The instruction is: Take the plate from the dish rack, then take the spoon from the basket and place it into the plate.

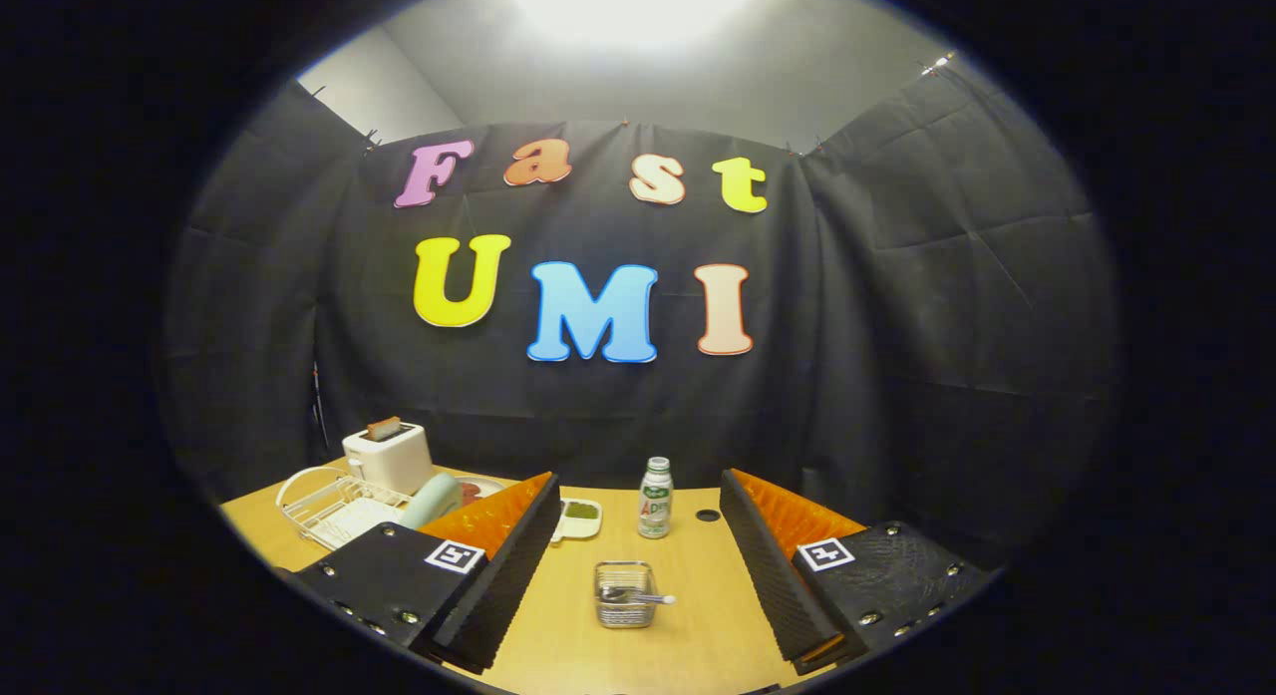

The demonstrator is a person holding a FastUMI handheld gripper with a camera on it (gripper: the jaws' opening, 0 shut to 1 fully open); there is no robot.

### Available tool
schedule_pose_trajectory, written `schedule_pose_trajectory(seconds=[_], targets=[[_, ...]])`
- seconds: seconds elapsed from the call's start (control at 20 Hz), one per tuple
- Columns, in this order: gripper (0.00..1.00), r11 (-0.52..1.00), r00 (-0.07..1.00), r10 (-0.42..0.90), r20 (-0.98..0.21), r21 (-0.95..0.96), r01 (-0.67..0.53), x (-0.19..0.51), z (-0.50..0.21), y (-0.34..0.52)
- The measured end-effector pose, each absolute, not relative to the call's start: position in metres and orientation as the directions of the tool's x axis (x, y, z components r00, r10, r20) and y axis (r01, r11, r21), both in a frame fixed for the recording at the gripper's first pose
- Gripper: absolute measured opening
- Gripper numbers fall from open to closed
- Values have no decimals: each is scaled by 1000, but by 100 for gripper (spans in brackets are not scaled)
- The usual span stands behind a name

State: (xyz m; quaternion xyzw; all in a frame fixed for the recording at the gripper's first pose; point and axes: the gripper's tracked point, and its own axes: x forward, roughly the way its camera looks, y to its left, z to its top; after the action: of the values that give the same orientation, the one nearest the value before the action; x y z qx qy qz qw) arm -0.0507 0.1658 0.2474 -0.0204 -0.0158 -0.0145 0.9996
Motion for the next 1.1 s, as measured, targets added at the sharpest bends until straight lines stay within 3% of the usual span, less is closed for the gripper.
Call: schedule_pose_trajectory(seconds=[0.45, 1.1], targets=[[99, 1000, 1000, 7, -22, 6, -7, 16, 244, 316], [99, 999, 982, -46, -181, 11, 48, 109, 158, 374]])
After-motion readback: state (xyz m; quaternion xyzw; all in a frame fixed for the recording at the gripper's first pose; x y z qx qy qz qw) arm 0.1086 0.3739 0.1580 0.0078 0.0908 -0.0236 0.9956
